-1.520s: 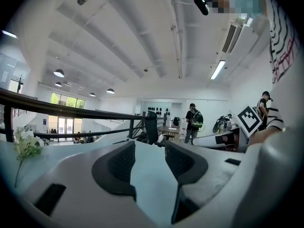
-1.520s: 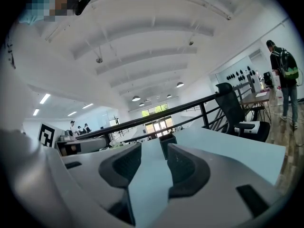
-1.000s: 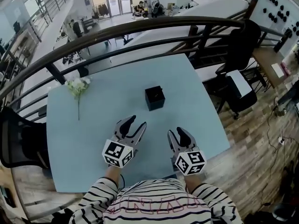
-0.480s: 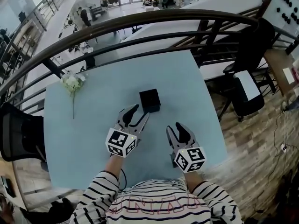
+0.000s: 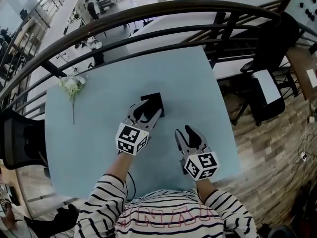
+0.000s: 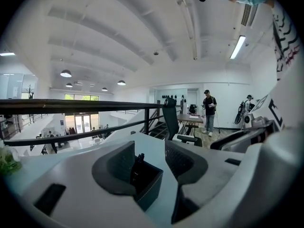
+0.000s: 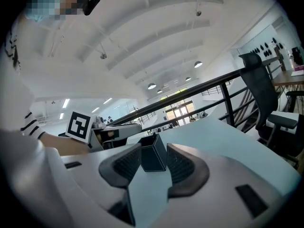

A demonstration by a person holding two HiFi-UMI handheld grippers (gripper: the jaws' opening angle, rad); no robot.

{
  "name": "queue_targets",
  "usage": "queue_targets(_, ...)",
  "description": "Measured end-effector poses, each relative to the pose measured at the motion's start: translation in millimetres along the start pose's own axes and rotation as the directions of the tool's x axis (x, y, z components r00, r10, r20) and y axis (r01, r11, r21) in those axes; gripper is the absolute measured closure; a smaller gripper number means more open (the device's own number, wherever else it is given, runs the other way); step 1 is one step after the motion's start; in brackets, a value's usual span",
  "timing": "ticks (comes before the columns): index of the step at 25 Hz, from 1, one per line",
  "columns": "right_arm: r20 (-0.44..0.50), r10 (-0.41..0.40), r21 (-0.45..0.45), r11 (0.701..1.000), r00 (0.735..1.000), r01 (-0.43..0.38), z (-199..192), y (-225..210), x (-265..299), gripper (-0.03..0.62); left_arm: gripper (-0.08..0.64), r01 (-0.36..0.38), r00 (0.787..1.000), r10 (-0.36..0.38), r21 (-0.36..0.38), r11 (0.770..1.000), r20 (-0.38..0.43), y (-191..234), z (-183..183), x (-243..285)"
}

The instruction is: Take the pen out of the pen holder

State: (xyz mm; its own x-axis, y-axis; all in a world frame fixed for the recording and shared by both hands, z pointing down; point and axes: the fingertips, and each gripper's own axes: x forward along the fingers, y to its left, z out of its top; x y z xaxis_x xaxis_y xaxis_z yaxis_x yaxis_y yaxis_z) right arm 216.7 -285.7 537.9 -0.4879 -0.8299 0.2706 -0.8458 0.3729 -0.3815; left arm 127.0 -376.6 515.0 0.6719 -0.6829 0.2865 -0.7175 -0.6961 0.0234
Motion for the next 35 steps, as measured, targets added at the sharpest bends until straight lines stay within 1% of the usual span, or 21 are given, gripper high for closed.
queue_targets(6,-0.015,0.027,0.012,1.000,1.000,-0.027,-2,-15,3,0.418,0.382,-0.032,0.995,0.034,0.027,0.999,-0.093,8,-7,35)
queue_targets(9,-0.022,0.040,0.014,0.999,0.999,-0.039,-1,-23,1,0.418,0.382,-0.049,0.988,0.054,0.035,0.998,-0.147,9,-13,49)
queue_targets(11,-0.025,0.046,0.015,0.999,0.999,-0.046,-1,-28,1,0.417,0.382,-0.064,0.980,0.073,0.056,0.996,-0.185,11,-19,55)
queue_targets(14,-0.028,0.054,0.020,0.998,0.998,-0.054,-1,-34,2,0.419,0.382,-0.084,0.964,0.102,0.083,0.993,-0.245,15,-26,60)
queue_targets(18,-0.026,0.069,0.026,0.997,0.997,-0.069,0,-38,2,0.419,0.383,-0.089,0.934,0.126,0.126,0.988,-0.335,16,-37,66)
queue_targets(22,-0.023,0.081,0.035,0.996,0.996,-0.081,-1,-41,2,0.419,0.383,-0.104,0.902,0.148,0.129,0.986,-0.406,20,-45,69)
queue_targets(25,-0.021,0.085,0.044,0.995,0.996,-0.085,-1,-45,0,0.419,0.385,-0.103,0.883,0.151,0.131,0.986,-0.444,21,-47,72)
queue_targets(27,-0.018,0.085,0.052,0.995,0.996,-0.084,0,-50,-1,0.419,0.389,-0.102,0.875,0.150,0.127,0.987,-0.460,20,-48,75)
queue_targets(31,-0.015,0.082,0.063,0.995,0.997,-0.080,0,-57,-4,0.425,0.403,-0.088,0.863,0.128,0.105,0.991,-0.489,17,-48,76)
queue_targets(34,-0.013,0.074,0.067,0.995,0.997,-0.073,0,-58,-6,0.428,0.437,-0.073,0.860,0.111,0.096,0.993,-0.498,15,-47,77)
queue_targets(35,-0.011,0.072,0.068,0.995,0.997,-0.071,0,-59,-7,0.428,0.463,-0.073,0.860,0.110,0.094,0.993,-0.497,14,-46,77)
